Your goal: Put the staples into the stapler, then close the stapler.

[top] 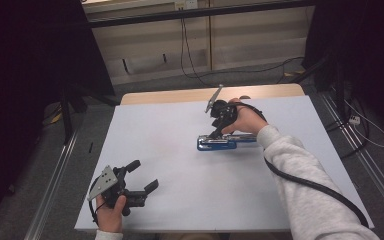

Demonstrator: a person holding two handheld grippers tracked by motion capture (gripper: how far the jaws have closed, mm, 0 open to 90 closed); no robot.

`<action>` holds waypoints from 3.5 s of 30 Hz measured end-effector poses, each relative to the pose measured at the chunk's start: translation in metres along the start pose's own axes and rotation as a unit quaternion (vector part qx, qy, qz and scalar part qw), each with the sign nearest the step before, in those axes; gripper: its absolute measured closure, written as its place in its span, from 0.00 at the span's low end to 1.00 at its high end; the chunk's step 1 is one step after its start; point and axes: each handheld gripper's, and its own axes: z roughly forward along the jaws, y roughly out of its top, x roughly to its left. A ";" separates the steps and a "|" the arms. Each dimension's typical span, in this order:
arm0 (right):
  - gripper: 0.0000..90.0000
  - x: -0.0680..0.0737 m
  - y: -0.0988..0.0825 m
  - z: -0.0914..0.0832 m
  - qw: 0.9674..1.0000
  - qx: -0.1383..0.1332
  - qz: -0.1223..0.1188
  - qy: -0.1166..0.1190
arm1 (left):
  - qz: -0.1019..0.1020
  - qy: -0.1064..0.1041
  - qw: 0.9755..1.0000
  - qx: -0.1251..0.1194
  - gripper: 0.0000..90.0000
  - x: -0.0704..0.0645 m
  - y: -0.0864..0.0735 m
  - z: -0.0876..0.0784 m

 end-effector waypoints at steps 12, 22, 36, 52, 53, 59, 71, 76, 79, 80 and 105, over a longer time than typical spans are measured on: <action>0.26 0.005 -0.055 -0.019 0.997 -0.051 0.054 -0.025 | -0.018 -0.003 0.999 0.028 0.04 0.001 0.006 0.020; 0.18 0.009 -0.083 -0.039 0.992 -0.076 0.081 -0.054 | -0.029 -0.008 0.999 0.045 0.04 0.003 0.009 0.038; 0.16 0.019 -0.121 -0.052 0.986 -0.100 0.114 -0.072 | -0.029 -0.026 0.997 0.061 0.04 0.001 0.017 0.072; 0.15 0.023 -0.145 -0.064 0.980 -0.111 0.133 -0.093 | -0.023 -0.031 0.996 0.077 0.03 0.005 0.024 0.108; 0.15 0.023 -0.147 -0.065 0.980 -0.116 0.134 -0.092 | -0.022 -0.030 0.996 0.076 0.03 0.006 0.023 0.111; 0.16 0.023 -0.160 -0.067 0.976 -0.117 0.151 -0.102 | -0.022 -0.009 0.996 0.084 0.04 0.007 0.024 0.130; 0.60 0.025 -0.182 -0.071 0.972 -0.105 0.172 -0.120 | -0.053 0.024 0.991 0.122 0.49 0.020 0.015 0.159; 0.85 0.023 -0.186 -0.061 0.973 -0.076 0.180 -0.122 | -0.050 0.051 0.983 0.171 0.84 0.027 0.010 0.170; 0.96 0.020 -0.185 -0.054 0.972 -0.065 0.183 -0.130 | -0.058 0.062 0.978 0.189 0.95 0.028 0.008 0.179; 0.98 0.019 -0.184 -0.052 0.972 -0.061 0.183 -0.134 | -0.059 0.063 0.977 0.196 0.97 0.028 0.007 0.181; 1.00 0.010 -0.177 -0.038 0.970 -0.085 0.191 -0.126 | -0.051 0.055 0.962 0.264 1.00 0.023 -0.002 0.209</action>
